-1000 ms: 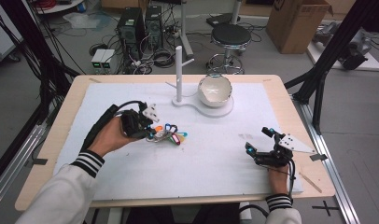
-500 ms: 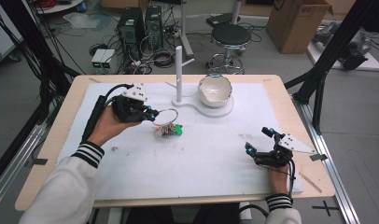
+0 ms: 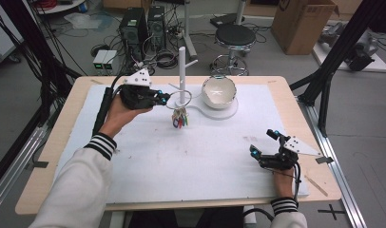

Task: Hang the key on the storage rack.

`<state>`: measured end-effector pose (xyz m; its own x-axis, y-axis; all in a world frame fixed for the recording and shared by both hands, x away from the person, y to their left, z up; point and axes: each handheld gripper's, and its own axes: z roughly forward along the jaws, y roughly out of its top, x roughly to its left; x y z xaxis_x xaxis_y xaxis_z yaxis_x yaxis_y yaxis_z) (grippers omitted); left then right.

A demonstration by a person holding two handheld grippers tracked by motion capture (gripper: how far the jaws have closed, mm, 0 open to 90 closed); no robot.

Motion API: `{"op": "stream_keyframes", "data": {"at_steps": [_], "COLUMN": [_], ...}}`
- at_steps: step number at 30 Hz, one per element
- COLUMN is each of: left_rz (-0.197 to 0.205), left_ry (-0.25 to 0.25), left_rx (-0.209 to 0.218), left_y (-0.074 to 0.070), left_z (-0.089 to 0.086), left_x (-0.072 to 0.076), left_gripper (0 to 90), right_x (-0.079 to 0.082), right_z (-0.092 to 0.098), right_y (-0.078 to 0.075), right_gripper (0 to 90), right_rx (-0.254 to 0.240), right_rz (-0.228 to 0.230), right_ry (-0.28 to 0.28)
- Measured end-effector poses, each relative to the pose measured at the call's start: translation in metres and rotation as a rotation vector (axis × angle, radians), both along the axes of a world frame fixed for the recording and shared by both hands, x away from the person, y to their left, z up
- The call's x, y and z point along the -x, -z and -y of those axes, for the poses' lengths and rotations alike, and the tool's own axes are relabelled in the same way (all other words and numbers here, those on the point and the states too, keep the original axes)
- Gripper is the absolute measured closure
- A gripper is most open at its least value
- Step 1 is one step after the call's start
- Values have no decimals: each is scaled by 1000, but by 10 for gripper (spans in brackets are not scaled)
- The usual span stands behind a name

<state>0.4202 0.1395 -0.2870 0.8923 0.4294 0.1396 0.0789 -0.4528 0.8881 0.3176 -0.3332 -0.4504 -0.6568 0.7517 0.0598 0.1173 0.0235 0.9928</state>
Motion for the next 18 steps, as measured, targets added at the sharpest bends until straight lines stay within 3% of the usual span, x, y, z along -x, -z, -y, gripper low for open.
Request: {"op": "stream_keyframes", "data": {"at_steps": [8,18], "left_rz": [10,-39], "left_ry": [-29,-98], "left_rx": [45,104], "left_y": [2,15], "left_z": [4,3], "left_x": [-15,-33], "left_gripper": [875,874], "right_x": [0,0], "right_z": [0,0], "right_y": [0,0], "right_gripper": [9,9], "right_rx": [1,2], "right_rz": [1,3], "right_ry": [0,2]}}
